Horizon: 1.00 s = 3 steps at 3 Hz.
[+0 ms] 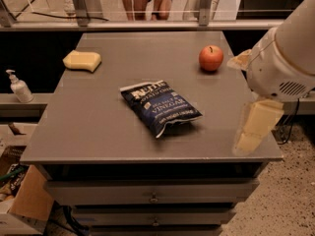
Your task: Pick blue chip bag
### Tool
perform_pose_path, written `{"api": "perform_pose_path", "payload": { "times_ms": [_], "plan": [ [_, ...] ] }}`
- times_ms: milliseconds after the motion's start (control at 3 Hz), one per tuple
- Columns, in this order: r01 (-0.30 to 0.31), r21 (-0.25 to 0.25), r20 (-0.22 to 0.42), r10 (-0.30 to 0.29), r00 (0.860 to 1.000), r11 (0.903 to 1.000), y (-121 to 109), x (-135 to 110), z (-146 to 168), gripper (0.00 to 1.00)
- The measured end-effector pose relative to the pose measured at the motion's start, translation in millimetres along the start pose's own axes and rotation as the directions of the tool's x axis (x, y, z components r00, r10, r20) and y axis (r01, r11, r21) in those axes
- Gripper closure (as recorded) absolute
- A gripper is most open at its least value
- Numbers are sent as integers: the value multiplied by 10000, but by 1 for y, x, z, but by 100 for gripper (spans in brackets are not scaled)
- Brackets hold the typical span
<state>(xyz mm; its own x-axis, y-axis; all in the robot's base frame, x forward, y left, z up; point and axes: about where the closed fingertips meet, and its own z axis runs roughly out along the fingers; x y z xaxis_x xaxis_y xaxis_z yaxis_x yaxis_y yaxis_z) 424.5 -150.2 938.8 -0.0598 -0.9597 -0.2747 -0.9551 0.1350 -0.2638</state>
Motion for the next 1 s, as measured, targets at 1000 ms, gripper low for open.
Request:
{"api": "perform_pose_path", "payload": {
  "times_ms": [1000],
  "plan": [
    [1820, -615, 1229, -1735, 9771, 9814, 17, -87, 99, 0]
  ]
}}
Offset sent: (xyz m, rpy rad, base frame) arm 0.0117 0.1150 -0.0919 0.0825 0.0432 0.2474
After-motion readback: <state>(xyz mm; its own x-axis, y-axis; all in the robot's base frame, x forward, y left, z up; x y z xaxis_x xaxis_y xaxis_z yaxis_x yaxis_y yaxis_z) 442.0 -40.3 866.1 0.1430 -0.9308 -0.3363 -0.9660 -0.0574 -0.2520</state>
